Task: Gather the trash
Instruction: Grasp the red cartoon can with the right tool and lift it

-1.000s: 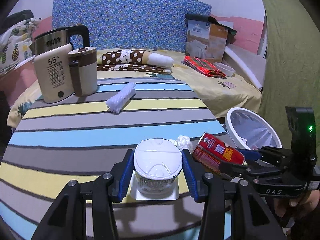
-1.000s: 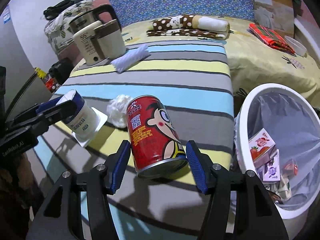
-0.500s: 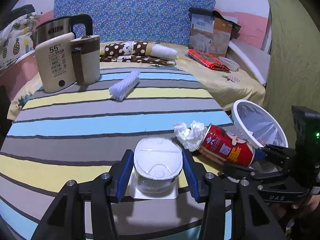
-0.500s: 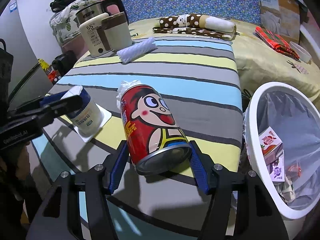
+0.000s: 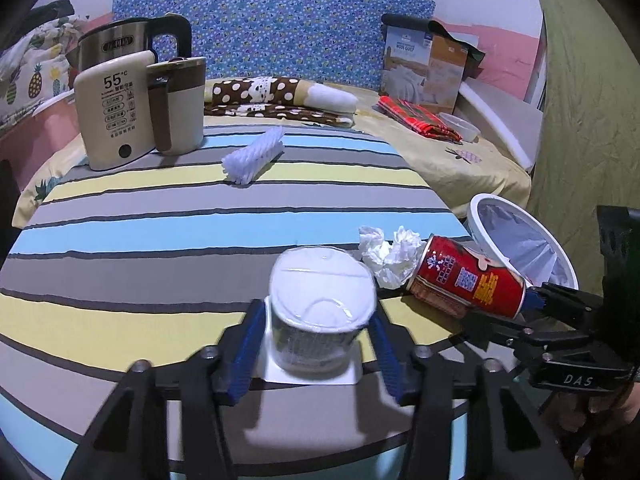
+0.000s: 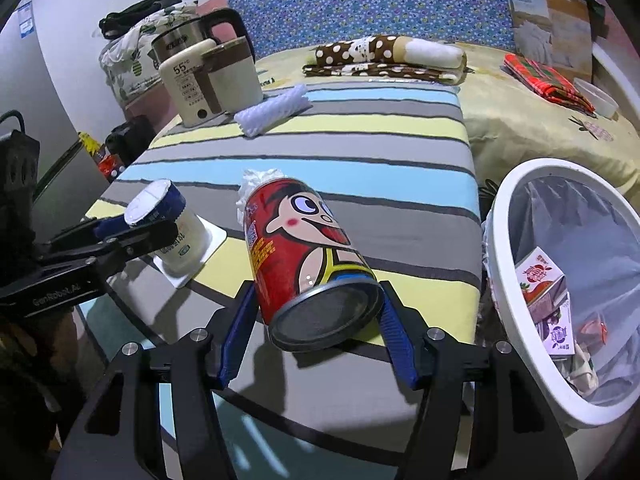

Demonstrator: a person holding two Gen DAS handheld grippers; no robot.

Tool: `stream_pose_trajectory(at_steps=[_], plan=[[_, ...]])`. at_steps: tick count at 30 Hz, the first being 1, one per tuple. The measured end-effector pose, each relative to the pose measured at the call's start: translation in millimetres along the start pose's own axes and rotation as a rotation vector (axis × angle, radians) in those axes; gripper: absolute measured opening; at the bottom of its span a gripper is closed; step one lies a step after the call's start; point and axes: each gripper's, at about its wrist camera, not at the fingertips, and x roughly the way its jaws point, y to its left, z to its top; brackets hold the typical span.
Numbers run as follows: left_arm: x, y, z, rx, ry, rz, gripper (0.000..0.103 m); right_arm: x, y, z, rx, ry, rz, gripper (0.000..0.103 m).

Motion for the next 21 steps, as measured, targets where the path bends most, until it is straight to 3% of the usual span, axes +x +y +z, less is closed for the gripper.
stream_pose_trajectory(at_steps=[12, 21], plan=[[-11, -4, 0, 0.003, -0.032, -0.002, 0.049, -24, 8, 11, 0.001, -0.094, -0.01, 0.057], [-12, -4, -3, -0.005, -0.028, -0.009, 0.049, -24, 17, 14, -0.026, -0.079, 0.0, 0.057]])
